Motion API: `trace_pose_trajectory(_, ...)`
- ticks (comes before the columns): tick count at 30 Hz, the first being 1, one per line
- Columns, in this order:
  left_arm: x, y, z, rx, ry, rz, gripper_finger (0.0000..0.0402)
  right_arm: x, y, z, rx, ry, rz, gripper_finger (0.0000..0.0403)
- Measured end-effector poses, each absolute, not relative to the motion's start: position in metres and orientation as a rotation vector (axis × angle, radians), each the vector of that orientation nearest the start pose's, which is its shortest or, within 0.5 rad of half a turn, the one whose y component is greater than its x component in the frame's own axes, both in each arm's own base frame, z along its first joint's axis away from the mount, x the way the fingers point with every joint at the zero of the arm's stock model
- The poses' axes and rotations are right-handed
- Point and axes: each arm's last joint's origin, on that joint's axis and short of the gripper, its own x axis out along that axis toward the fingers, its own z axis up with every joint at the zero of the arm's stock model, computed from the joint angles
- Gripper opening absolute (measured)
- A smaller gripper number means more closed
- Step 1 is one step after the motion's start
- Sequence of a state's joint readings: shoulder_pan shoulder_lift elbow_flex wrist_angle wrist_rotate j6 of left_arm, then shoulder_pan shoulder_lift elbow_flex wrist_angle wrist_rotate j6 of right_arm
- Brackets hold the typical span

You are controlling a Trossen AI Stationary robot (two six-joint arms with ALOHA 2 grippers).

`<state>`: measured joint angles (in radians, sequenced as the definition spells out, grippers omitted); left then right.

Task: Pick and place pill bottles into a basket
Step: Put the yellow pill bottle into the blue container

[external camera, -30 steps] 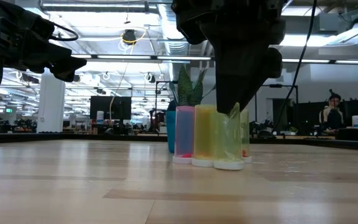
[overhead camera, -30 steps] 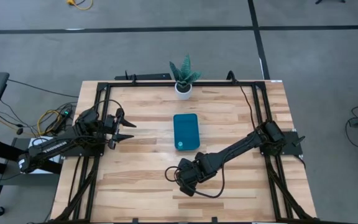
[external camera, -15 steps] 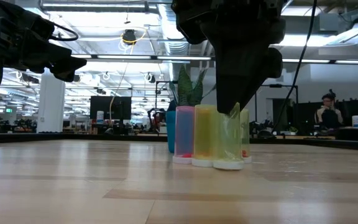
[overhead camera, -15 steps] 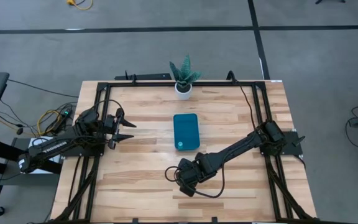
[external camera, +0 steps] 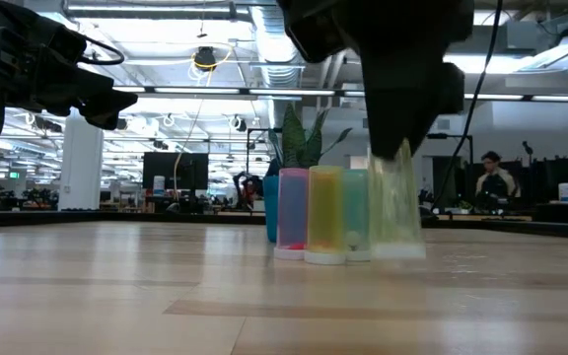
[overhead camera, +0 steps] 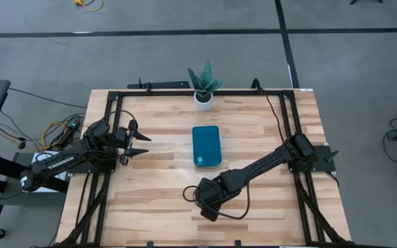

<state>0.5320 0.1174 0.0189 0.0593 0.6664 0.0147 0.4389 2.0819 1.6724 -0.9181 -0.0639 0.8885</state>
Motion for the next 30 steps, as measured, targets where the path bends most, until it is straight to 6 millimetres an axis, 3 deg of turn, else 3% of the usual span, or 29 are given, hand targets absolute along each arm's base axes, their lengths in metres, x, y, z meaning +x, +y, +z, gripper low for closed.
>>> trace_pose_trajectory(9, 0.094, 0.034, 0.166, -0.008, 0.032, -0.135, 0.0213, 0.382, 0.180, 0.239, 0.443, 1.405, -0.169, 0.0103)
trace_pose_trajectory(15, 0.094, 0.034, 0.166, -0.008, 0.032, -0.134, 0.0213, 0.386, 0.165, 0.277, 0.385, 1.363, -0.193, 0.0103)
trace_pose_trajectory(21, 0.094, 0.034, 0.166, -0.008, 0.032, -0.135, 0.0213, 0.397, 0.135, 0.298, 0.358, 1.320, -0.181, 0.0103)
trace_pose_trajectory(30, 0.094, 0.034, 0.166, -0.008, 0.032, -0.135, 0.0213, 0.412, 0.069, 0.298, 0.333, 1.321, -0.219, 0.0103)
